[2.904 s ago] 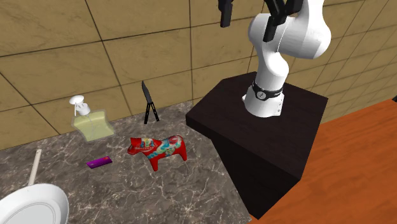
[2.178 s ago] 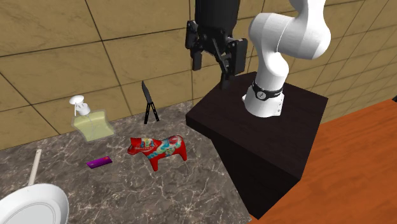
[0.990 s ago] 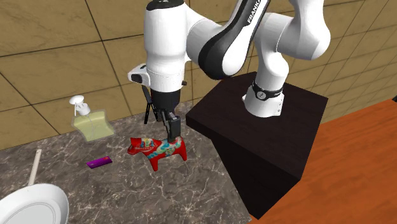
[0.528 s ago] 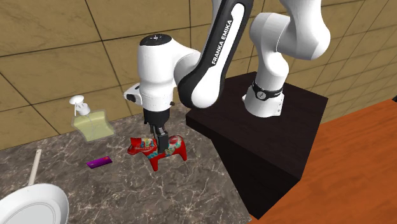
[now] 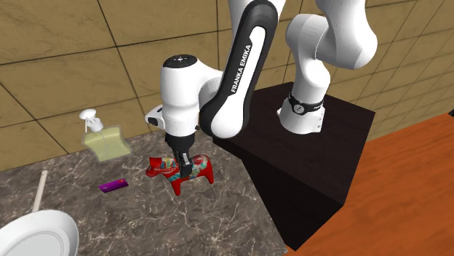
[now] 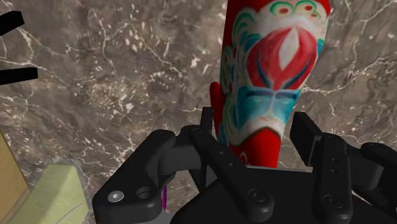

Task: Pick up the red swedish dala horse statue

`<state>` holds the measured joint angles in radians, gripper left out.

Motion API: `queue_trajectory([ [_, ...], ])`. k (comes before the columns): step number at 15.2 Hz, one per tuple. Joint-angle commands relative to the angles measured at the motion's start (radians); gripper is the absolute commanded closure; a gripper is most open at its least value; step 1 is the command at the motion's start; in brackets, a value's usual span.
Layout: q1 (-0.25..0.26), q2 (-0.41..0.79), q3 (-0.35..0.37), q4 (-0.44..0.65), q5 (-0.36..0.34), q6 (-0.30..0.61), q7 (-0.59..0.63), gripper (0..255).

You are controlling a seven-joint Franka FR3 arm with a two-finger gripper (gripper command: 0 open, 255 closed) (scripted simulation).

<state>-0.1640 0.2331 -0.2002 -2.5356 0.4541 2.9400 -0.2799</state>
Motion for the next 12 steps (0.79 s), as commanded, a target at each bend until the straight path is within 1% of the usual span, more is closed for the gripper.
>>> queue_trajectory([
  [1,-0.002,0.003,0.003,0.001,0.004,0.002,-0.004,255],
  [9,-0.002,0.002,0.003,-0.001,0.005,0.003,-0.004,255],
  [12,0.031,-0.044,-0.042,-0.01,-0.059,-0.032,0.048,255],
])
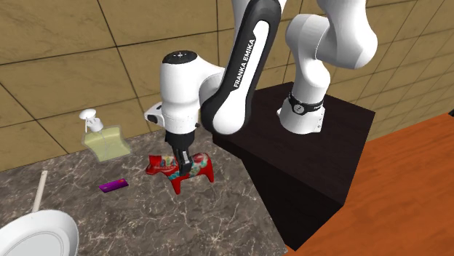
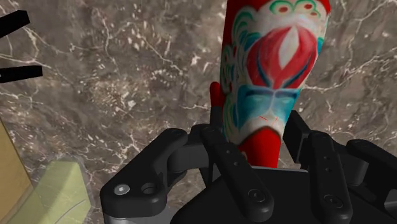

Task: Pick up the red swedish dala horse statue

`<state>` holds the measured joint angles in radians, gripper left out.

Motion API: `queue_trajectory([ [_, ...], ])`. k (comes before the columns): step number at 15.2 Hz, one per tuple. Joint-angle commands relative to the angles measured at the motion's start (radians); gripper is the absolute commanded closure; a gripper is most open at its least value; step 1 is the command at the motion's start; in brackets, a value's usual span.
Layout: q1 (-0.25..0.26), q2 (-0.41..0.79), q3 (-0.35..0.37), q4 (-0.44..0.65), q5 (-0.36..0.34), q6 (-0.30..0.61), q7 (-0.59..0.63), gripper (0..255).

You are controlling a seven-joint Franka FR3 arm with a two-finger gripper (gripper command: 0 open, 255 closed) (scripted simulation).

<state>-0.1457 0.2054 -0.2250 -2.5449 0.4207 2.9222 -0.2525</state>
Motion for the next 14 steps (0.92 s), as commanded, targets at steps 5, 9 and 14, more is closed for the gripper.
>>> queue_trajectory([
  [5,0.048,-0.093,-0.073,-0.011,-0.136,-0.076,0.108,255],
  [9,0.059,-0.153,-0.098,-0.013,-0.217,-0.128,0.171,255],
  [14,0.058,-0.198,-0.106,-0.01,-0.271,-0.172,0.213,255],
])
